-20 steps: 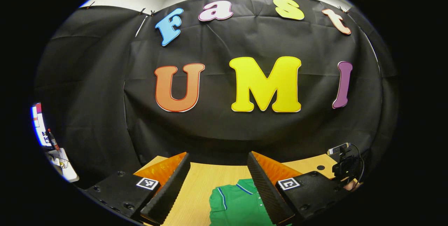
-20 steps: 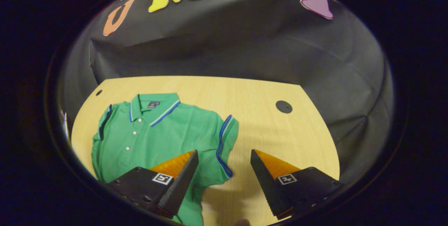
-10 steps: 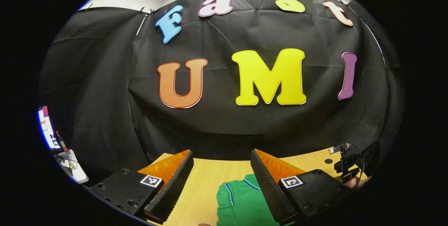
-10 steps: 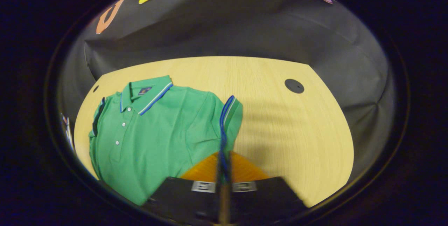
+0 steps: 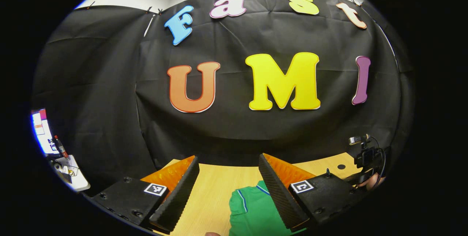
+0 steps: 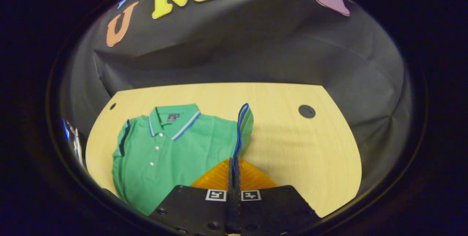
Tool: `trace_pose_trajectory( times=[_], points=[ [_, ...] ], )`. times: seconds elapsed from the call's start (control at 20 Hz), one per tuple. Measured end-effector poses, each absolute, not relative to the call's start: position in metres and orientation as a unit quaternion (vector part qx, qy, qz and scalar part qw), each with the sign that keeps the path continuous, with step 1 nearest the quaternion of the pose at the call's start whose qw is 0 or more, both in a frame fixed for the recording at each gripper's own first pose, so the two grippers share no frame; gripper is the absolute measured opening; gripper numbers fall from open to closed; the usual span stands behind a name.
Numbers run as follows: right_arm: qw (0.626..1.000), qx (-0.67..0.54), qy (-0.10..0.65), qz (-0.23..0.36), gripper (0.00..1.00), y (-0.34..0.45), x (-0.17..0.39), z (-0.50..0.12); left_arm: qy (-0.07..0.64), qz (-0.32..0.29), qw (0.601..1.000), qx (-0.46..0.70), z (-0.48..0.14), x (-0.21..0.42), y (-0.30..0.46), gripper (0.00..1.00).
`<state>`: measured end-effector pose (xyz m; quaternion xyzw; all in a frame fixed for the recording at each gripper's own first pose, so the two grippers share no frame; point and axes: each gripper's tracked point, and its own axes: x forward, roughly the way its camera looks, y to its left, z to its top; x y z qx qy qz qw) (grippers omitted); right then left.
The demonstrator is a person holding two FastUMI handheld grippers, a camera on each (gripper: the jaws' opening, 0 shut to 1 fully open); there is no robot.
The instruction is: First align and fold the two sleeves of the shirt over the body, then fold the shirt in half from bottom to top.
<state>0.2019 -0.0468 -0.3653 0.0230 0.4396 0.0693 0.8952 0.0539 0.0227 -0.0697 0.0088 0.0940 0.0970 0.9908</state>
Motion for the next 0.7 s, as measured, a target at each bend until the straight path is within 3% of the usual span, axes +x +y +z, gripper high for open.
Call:
trace_pose_trajectory(
  times=[0.5,0.65,0.7],
  points=[
    [0.893,0.01,0.434,0.123,0.0,0.081,0.198,-0.35,0.11,0.159,0.981,0.005,-0.071,0.003,0.084,1.0],
    [0.907,0.033,0.399,0.131,0.84,0.099,0.193,-0.32,0.117,0.16,0.98,-0.001,-0.073,-0.004,0.091,1.0],
    [0.913,0.032,0.386,0.13,0.87,0.099,0.189,-0.31,0.119,0.155,0.981,-0.004,-0.075,-0.003,0.09,1.0]
  ],
)
